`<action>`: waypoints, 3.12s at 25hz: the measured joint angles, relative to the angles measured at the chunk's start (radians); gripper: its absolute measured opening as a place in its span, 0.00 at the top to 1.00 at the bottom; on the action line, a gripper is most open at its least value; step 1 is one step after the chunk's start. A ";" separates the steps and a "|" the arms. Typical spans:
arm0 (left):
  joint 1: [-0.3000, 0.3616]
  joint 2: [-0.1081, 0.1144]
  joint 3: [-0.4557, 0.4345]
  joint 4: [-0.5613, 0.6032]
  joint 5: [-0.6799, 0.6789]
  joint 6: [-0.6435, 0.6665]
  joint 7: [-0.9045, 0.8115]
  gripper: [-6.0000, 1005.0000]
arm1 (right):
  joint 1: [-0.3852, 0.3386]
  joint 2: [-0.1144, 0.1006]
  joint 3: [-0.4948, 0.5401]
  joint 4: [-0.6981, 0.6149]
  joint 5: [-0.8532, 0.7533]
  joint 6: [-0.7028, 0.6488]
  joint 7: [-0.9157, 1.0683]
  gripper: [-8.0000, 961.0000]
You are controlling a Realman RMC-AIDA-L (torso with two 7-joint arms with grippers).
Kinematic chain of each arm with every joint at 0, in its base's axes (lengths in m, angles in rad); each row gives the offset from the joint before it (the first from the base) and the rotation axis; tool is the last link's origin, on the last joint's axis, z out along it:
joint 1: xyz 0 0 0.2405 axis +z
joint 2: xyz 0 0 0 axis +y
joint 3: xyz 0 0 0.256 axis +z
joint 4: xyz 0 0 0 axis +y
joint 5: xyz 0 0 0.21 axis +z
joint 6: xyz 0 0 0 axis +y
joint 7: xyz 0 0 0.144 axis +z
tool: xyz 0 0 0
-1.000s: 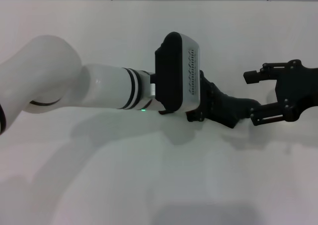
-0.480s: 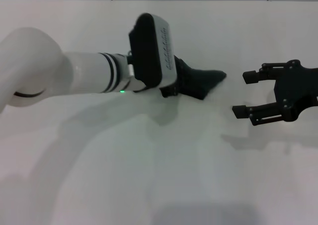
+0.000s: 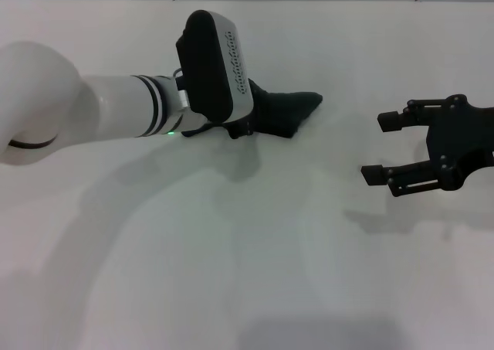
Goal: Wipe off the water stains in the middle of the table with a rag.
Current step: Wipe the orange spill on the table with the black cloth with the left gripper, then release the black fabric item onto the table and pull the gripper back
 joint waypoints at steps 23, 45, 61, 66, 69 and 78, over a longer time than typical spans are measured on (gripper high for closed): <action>-0.005 -0.011 0.040 0.027 -0.010 0.138 0.000 0.93 | -0.001 0.000 -0.003 -0.004 0.003 0.001 0.000 0.13; 0.316 0.013 -0.249 0.440 0.451 0.465 -0.347 0.93 | -0.005 0.000 0.008 -0.021 0.003 0.001 0.016 0.13; 0.420 0.009 -0.442 0.560 0.565 0.610 -0.460 0.90 | -0.001 0.000 -0.003 -0.020 0.005 0.012 0.017 0.13; 0.418 0.010 -0.522 0.562 0.595 0.669 -0.512 0.89 | -0.001 0.001 -0.003 -0.018 0.005 0.018 0.017 0.13; 0.418 0.010 -0.542 0.563 0.597 0.691 -0.520 0.88 | 0.000 0.002 -0.010 -0.018 0.005 0.028 0.017 0.13; 0.420 0.007 -0.539 0.555 0.649 0.702 -0.569 0.83 | 0.003 0.001 -0.041 -0.017 0.005 0.062 0.021 0.13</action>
